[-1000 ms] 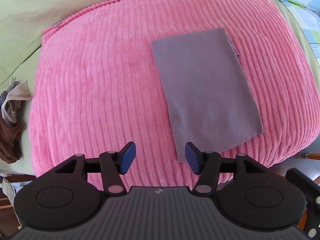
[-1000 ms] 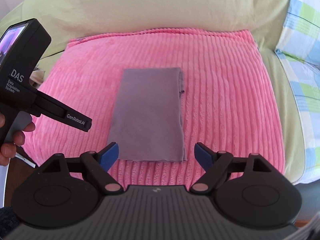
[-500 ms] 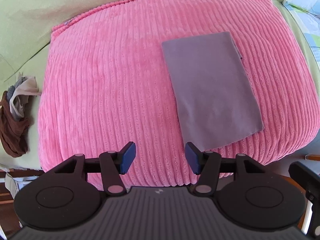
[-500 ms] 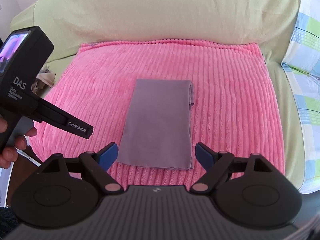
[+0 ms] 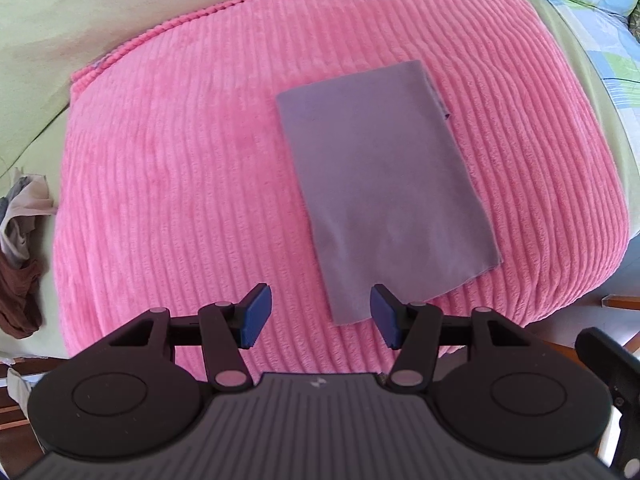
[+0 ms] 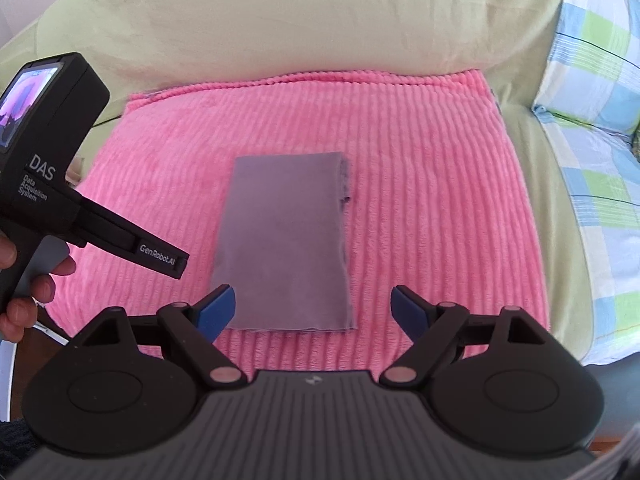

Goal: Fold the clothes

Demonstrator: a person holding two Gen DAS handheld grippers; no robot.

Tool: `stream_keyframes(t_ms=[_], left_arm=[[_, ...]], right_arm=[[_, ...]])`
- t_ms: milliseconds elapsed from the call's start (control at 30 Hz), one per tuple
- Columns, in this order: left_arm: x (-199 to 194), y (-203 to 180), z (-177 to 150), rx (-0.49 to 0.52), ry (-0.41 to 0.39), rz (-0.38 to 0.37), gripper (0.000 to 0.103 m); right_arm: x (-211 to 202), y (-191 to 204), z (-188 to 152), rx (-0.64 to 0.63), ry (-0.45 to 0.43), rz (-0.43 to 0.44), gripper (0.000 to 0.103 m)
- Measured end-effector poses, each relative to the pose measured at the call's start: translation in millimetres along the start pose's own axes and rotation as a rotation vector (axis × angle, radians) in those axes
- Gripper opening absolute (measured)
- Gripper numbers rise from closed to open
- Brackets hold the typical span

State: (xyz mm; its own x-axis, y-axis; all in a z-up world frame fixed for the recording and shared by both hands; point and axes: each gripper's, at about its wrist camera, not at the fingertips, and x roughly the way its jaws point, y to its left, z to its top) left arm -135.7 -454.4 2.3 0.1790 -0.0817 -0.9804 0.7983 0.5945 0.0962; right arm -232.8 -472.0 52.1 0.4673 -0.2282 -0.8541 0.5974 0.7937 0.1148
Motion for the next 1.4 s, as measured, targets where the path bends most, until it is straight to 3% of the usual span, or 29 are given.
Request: stream_keyframes(t_ms=[100,200,367,467,567,667,767,900,1067,1333,1367,1400], left_arm=[[6.6,9.4,0.2,0.061,-0.039,-0.044,0.063],[18.5,21.3,1.6,0.148,-0.052,-0.034,0.064],[42.0,39.6,22.4,0.423,-0.097,-0.015,0.074],[58.3,35.9,16.3,0.858,-0.250,0.051,0.076],[95.5,43.6,-11.4,1.486,-0.475,0.222,0.076],[127.8,62.2,-17.8,1.861,-0.614,0.261,0.076],[153.2,73.9,-6.7,2.042,-0.756,0.251,0.076],[180.9,83.0,10.0,2.194,-0.904,0.244,0.076],[209.8,98.7,4.8,2.407,-1.069,0.272,0.076],[237.9,102.2,5.1,2.477,-1.287,0.235,0.081],[237.1,96.1,8.5,2.457,-1.313,0.220,0.079],[235.2,93.1,10.7,2.451,-1.310,0.214,0.063]], right_arm=[[4.2,-2.9,-3.4,0.033,-0.003,-0.012,0.083],[11.5,-3.1,-12.0,0.102,-0.008,-0.005,0.085],[40.1,12.9,-35.2,0.181,0.023,0.011,0.087],[60.4,28.9,-48.4,0.208,0.029,0.010,0.087],[84.7,50.5,-58.7,0.233,0.008,-0.035,0.087],[107.3,82.9,-64.5,0.238,-0.029,-0.134,0.086],[126.2,116.2,-65.9,0.258,-0.060,-0.218,0.086],[156.3,161.4,-66.6,0.319,-0.060,-0.308,0.086],[176.8,199.9,-69.7,0.360,-0.045,-0.382,0.087],[195.2,223.9,-74.2,0.380,-0.045,-0.550,0.089],[199.1,227.2,-73.2,0.355,-0.046,-0.591,0.088],[203.3,230.3,-72.1,0.328,-0.046,-0.631,0.086]])
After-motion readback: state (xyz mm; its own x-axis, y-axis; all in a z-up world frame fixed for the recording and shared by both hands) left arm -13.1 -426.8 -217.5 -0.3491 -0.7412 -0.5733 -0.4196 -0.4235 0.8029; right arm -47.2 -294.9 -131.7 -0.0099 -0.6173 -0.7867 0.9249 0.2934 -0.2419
